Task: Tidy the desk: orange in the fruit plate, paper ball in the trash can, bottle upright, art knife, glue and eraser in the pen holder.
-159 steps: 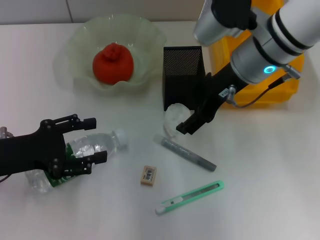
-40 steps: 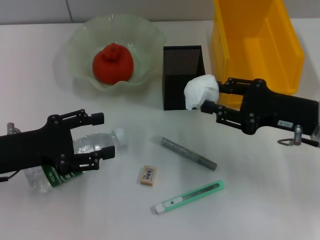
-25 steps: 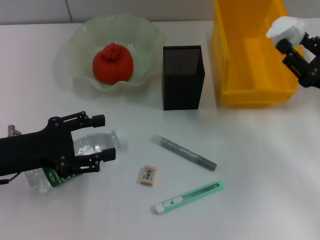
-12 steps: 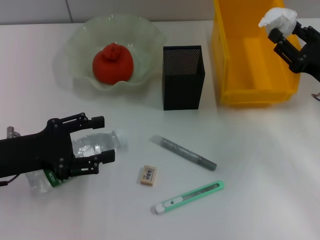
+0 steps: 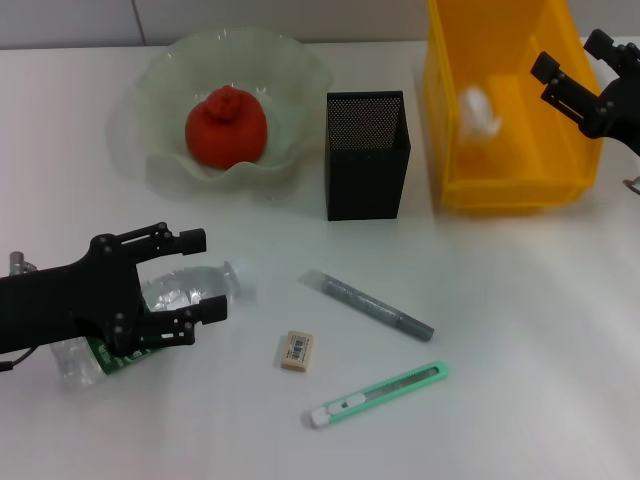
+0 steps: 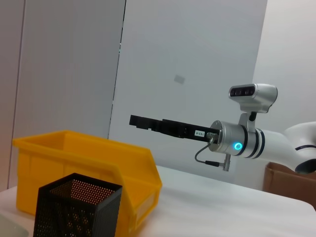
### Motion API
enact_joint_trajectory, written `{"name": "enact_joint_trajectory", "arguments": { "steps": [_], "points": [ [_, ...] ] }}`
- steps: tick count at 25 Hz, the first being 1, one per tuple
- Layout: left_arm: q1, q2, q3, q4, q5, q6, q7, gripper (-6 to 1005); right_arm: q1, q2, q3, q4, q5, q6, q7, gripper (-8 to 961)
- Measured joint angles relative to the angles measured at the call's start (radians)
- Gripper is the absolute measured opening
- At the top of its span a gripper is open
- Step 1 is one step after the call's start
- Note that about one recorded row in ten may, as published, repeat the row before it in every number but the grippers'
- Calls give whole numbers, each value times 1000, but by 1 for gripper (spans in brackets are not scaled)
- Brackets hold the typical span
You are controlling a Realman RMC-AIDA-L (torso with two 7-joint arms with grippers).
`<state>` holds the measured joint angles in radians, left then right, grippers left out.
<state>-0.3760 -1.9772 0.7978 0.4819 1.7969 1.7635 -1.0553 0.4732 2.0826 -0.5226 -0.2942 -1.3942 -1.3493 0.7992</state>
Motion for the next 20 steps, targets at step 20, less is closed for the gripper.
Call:
{"name": "enact_joint_trajectory", "arguments": {
  "steps": [20],
  "points": [
    [-9, 1, -11, 10, -1, -5, -44, 798, -62, -28, -69, -84, -459, -460, 138, 817]
  ]
}}
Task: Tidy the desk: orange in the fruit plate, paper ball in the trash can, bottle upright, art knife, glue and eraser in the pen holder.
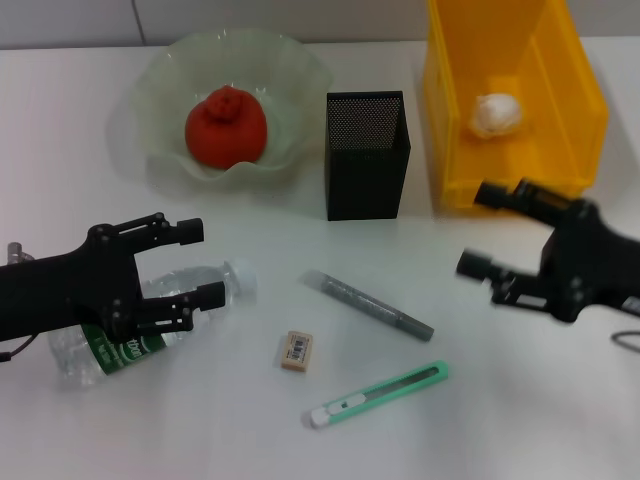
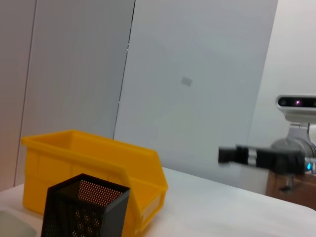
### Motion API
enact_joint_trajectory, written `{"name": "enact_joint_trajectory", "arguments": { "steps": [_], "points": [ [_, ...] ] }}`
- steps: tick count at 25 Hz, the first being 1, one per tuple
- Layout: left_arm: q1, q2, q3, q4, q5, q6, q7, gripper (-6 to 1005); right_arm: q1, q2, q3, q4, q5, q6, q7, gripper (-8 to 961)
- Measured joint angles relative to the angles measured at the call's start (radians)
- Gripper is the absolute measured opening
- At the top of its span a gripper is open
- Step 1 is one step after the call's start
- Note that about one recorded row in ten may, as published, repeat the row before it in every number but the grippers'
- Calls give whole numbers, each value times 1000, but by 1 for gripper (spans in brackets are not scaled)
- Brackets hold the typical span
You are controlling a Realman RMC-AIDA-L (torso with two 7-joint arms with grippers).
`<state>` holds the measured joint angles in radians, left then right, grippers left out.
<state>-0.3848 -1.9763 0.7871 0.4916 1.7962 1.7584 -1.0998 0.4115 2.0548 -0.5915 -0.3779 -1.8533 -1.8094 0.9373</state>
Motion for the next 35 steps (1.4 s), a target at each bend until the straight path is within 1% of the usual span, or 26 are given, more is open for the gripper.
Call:
{"name": "enact_joint_trajectory", "arguments": {
  "steps": [1, 2, 3, 4, 5, 6, 8, 14, 17, 18, 19, 20, 21, 22, 23, 24, 27, 28, 29, 30, 31, 34, 35],
  "points": [
    [-3, 2, 0, 1, 0, -2, -6, 798, 2, 4, 0, -6, -33, 15, -7, 817],
    [-5, 4, -1, 1, 2, -5, -9, 797, 2, 4, 0, -6, -33, 15, -7, 817],
    [-7, 5, -1, 1, 2, -9, -13, 797, 8, 11, -1, -10, -87, 45, -15, 818],
    [-7, 5, -1, 1, 2, -9, -13, 797, 8, 11, -1, -10, -87, 45, -15, 818],
    [-9, 7, -2, 1, 4, -16, -19, 797, 15, 16, -1, -10, -132, 77, -20, 818],
    [-9, 7, -2, 1, 4, -16, -19, 797, 15, 16, -1, -10, -132, 77, -20, 818],
    [-11, 10, -2, 9, 9, -40, -31, 797, 21, 20, -8, -10, -163, 119, -22, 818],
    [-12, 14, 5, 32, 18, -63, -67, 796, 21, 21, -34, -7, -169, 167, -33, 818],
    [-15, 10, 6, 63, 30, -68, -95, 796, 18, 21, -33, -6, -169, 184, -35, 818],
    [-17, 3, 6, 95, 36, -68, -125, 796, 17, 21, -32, -5, -169, 185, -35, 818],
    [-17, 3, 6, 95, 36, -68, -125, 796, 17, 21, -32, -5, -169, 185, -35, 818],
    [-20, -2, 6, 121, 39, -69, -154, 796, 17, 21, -31, -5, -169, 185, -35, 818],
    [-34, -15, 7, 198, 68, -70, -244, 796, 17, 21, -31, -5, -169, 185, -35, 818],
    [-34, -15, 7, 198, 68, -70, -244, 796, 17, 21, -31, -5, -169, 185, -35, 818],
    [-54, -22, 8, 249, 110, -70, -313, 796, 16, 21, -30, -6, -168, 185, -35, 818],
    [-54, -22, 8, 249, 110, -70, -313, 796, 17, 21, -29, -6, -168, 185, -35, 818],
    [-112, -35, 8, 323, 219, -63, -451, 795, 16, 21, -27, -7, -168, 185, -35, 817],
    [-161, -44, 8, 365, 309, -60, -552, 795, 15, 21, -27, -8, -168, 185, -35, 817],
    [-161, -44, 8, 365, 309, -60, -552, 795, 15, 21, -27, -8, -168, 185, -35, 817],
    [-208, -55, 9, 398, 395, -57, -648, 795, 14, 21, -27, -9, -168, 185, -35, 817],
    [-208, -55, 9, 398, 395, -57, -648, 795, 13, 21, -26, -9, -168, 185, -35, 817],
    [-276, -78, 21, 463, 531, -46, -784, 794, 13, 21, -26, -9, -169, 187, -35, 817],
    [-289, -82, 31, 478, 560, -44, -814, 794, 13, 20, -25, -10, -169, 193, -35, 817]
  ]
}}
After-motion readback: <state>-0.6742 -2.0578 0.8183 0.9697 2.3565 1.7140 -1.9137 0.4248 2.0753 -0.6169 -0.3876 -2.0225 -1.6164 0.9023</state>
